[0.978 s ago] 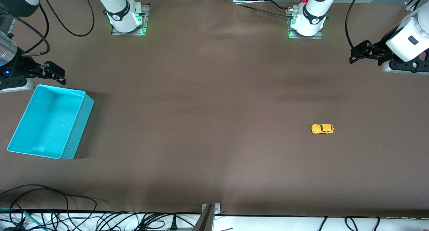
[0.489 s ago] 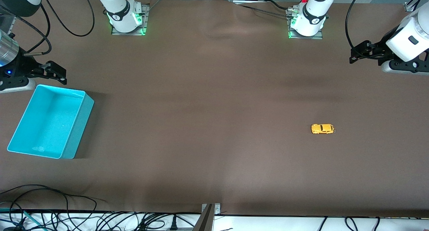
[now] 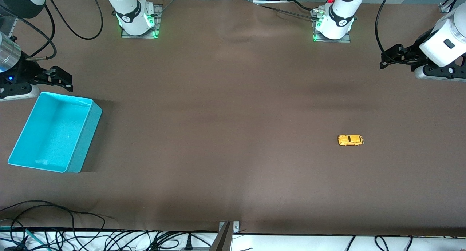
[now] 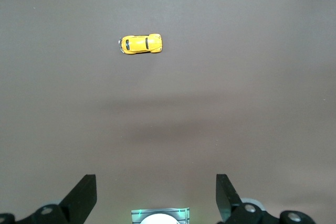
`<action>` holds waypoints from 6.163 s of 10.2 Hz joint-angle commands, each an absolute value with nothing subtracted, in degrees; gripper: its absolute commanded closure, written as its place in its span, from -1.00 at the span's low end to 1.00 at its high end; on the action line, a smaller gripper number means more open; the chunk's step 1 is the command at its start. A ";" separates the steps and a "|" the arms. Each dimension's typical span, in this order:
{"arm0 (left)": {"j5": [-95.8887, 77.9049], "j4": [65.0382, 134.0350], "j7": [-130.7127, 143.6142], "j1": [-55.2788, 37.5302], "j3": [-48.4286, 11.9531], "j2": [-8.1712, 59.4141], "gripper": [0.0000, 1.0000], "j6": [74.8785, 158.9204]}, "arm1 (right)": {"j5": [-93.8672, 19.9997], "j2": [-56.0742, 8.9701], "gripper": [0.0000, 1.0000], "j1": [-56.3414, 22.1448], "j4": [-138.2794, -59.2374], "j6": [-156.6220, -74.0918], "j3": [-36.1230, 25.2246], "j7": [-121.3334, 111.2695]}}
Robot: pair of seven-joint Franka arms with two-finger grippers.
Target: Wind up and store yellow beetle car
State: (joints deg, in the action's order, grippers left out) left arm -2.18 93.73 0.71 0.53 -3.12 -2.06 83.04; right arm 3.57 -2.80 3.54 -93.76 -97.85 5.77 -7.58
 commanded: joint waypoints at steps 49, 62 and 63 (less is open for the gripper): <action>4.92 109.77 -88.85 7.63 -6.94 33.40 1.00 135.88 | 3.69 -3.52 -1.00 3.87 -92.29 -95.36 5.45 -8.17; 7.46 107.05 -108.46 29.17 -6.50 34.72 1.00 135.97 | 2.90 -3.60 -1.00 3.96 -92.29 -95.36 5.36 -8.17; 7.56 106.44 -109.41 29.18 -6.50 35.06 1.00 135.97 | 2.90 -3.60 -1.00 3.87 -92.29 -95.27 5.36 -8.17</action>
State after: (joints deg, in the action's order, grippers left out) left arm 5.52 108.12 -107.93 28.22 -6.12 33.73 136.22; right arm 3.49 -3.19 3.71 -93.65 -96.60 5.20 -7.60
